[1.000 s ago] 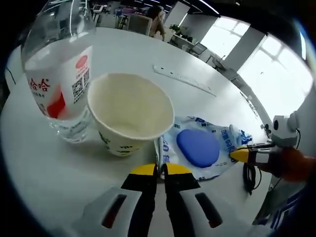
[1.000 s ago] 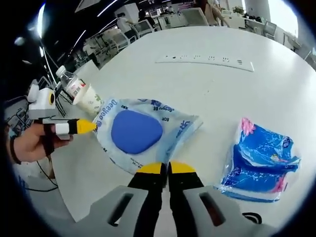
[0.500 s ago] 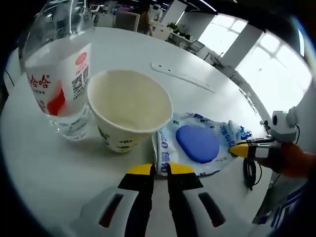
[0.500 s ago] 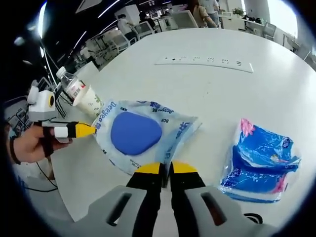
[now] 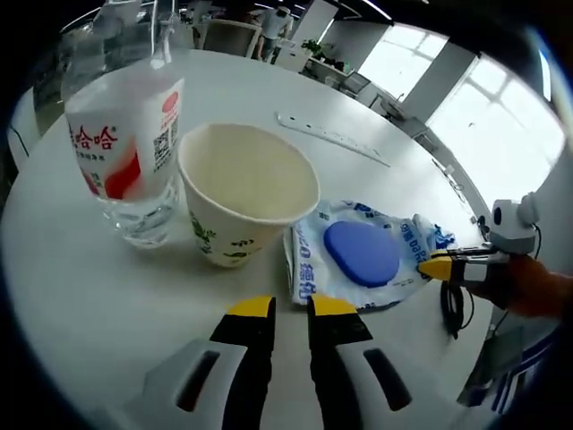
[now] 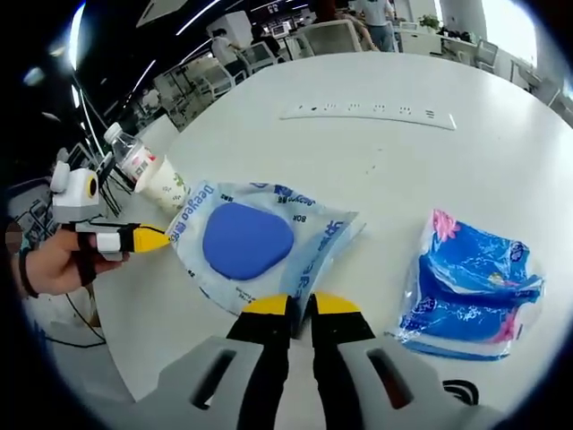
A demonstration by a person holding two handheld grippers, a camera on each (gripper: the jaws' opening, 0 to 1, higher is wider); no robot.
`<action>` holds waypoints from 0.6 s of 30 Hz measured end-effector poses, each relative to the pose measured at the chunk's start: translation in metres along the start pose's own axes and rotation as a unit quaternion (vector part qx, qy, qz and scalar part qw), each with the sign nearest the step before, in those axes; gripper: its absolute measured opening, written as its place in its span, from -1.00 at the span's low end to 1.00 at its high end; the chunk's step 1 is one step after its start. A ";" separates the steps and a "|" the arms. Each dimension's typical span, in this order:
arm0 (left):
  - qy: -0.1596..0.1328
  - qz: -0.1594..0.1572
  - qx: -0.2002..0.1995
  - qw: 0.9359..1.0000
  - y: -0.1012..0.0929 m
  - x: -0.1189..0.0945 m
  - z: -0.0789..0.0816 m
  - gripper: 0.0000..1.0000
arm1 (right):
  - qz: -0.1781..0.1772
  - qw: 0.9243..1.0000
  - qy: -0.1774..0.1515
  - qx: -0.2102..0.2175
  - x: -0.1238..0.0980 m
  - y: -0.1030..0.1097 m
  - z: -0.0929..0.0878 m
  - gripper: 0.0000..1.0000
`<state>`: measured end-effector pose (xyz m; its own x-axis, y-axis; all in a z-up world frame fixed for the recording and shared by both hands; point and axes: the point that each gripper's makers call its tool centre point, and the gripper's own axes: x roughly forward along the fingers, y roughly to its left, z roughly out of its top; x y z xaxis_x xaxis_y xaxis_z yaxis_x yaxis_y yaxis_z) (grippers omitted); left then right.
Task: Arrange the tabletop items into an orderly group along one side of the table until the central work area is clear of visible clutter.
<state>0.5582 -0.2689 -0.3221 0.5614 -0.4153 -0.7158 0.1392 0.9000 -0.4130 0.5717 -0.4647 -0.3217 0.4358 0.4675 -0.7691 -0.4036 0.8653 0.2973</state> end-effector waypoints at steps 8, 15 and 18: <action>-0.005 0.000 -0.007 1.000 0.005 -0.013 -0.004 -0.79 | 0.001 1.000 -0.007 0.005 0.000 0.001 0.005 -0.87; -0.006 0.000 -0.005 1.000 0.009 -0.023 -0.010 -0.79 | -0.002 1.000 -0.001 0.008 0.003 -0.001 0.003 -0.86; -0.007 -0.001 -0.004 1.000 0.009 -0.027 -0.012 -0.78 | -0.003 1.000 0.001 0.010 0.003 -0.001 0.001 -0.83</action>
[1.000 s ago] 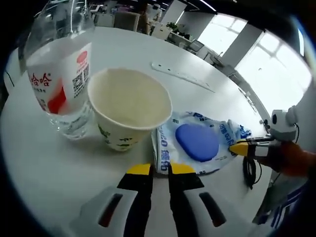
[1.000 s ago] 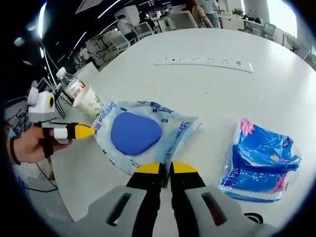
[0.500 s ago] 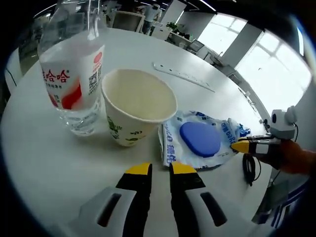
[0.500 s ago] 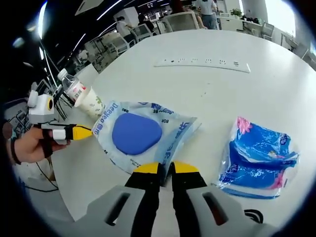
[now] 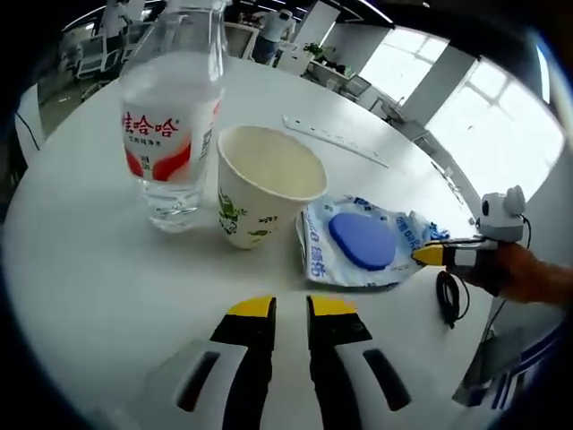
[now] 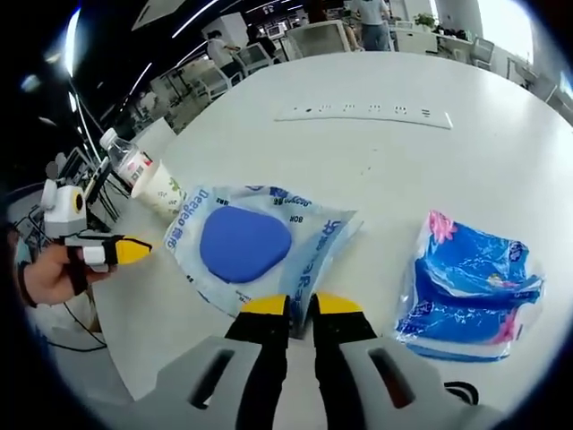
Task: Arrange the tabletop items into an orderly group along one side of the table until the central work area is clear of visible clutter.
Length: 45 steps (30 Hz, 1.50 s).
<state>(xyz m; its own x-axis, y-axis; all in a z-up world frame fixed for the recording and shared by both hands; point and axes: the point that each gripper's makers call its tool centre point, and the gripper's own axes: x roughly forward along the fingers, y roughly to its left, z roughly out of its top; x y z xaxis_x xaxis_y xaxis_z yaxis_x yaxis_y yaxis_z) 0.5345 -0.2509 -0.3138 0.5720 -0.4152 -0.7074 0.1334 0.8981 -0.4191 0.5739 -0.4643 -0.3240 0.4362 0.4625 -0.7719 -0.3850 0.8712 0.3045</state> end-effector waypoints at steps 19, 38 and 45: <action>-0.013 -0.022 0.029 0.999 -0.005 -0.020 -0.004 -0.63 | -0.007 1.000 -0.006 0.004 -0.021 -0.004 -0.012 -0.75; -0.031 -0.037 0.067 0.997 -0.003 -0.050 -0.016 -0.44 | -0.008 0.999 -0.038 -0.006 -0.062 -0.002 -0.023 -0.70; -0.036 -0.044 0.080 0.995 -0.007 -0.058 -0.021 -0.39 | -0.019 0.999 -0.047 0.001 -0.076 -0.014 -0.034 -0.70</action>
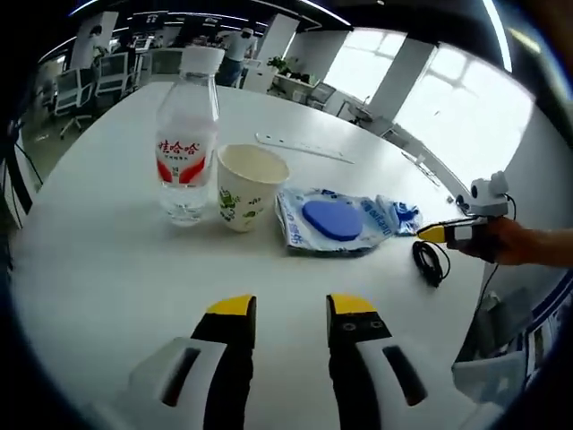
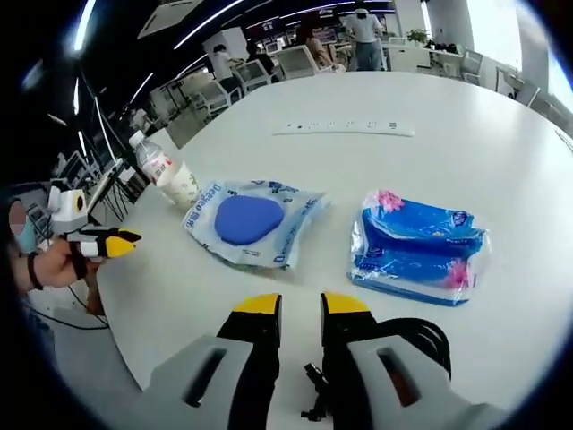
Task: Arrange the tabletop items into an orderly group along one side of the table until the central work area is clear of visible clutter.
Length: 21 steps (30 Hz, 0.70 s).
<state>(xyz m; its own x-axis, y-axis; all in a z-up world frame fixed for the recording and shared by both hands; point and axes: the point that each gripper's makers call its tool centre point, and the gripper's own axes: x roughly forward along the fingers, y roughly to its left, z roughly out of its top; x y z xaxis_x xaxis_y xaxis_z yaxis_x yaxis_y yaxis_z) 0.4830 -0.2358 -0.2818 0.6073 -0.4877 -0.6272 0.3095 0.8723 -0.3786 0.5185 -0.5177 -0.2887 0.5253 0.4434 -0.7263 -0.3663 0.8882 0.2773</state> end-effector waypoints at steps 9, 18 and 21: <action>0.000 -0.006 0.006 1.000 -0.005 -0.003 -0.005 -0.37 | -0.017 1.000 -0.012 0.024 -0.016 -0.018 -0.007 -0.72; 0.000 -0.014 0.021 1.000 -0.014 -0.009 -0.006 -0.37 | -0.036 0.998 -0.023 0.037 -0.026 -0.037 -0.006 -0.72; -0.002 -0.016 0.021 1.000 -0.014 -0.010 -0.006 -0.37 | -0.048 0.998 -0.027 0.037 -0.030 -0.048 -0.004 -0.72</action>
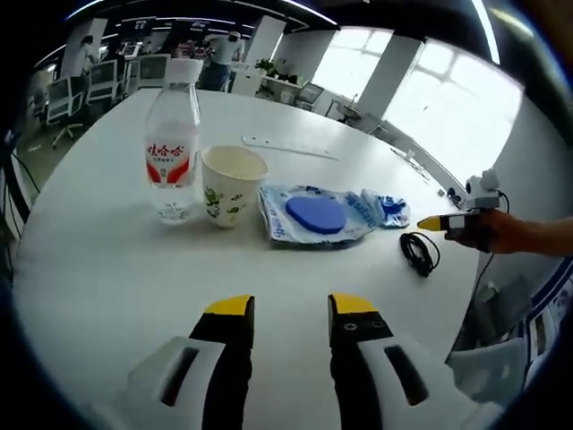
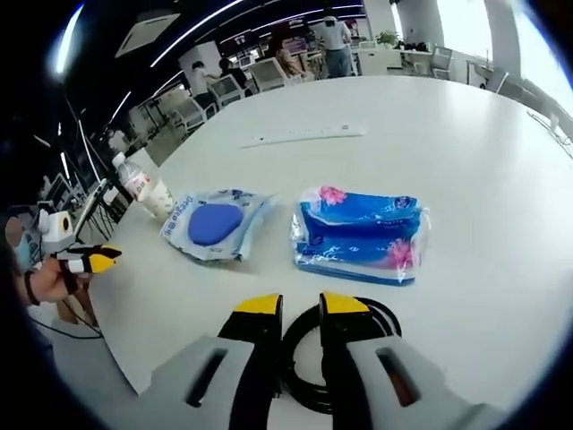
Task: Arrange the tabletop items into an orderly group along one side of the table until the central work area is clear of visible clutter.
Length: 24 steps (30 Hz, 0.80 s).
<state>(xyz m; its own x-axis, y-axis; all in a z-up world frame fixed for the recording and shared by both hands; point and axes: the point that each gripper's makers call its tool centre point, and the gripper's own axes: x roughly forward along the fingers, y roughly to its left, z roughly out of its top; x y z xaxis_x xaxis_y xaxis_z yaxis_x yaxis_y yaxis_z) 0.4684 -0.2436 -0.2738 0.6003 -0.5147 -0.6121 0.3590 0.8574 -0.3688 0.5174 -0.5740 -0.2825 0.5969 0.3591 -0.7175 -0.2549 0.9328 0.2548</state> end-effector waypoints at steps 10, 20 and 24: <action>-0.002 -0.002 0.012 1.000 -0.004 -0.008 -0.001 -0.37 | -0.037 0.999 -0.008 0.009 -0.006 -0.035 0.012 -0.73; -0.005 -0.004 0.016 1.000 -0.007 -0.016 -0.001 -0.37 | -0.068 0.998 -0.007 0.002 -0.013 -0.057 0.022 -0.73; -0.002 -0.003 0.018 1.000 -0.008 -0.019 -0.003 -0.37 | -0.078 0.997 -0.006 0.001 -0.014 -0.069 0.026 -0.73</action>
<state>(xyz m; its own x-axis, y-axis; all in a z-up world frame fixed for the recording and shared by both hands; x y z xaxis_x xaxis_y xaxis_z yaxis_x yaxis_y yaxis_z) 0.4519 -0.2410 -0.2615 0.6006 -0.5196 -0.6077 0.3881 0.8540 -0.3465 0.5464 -0.6422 -0.2731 0.6381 0.2091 -0.7410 -0.1561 0.9776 0.1414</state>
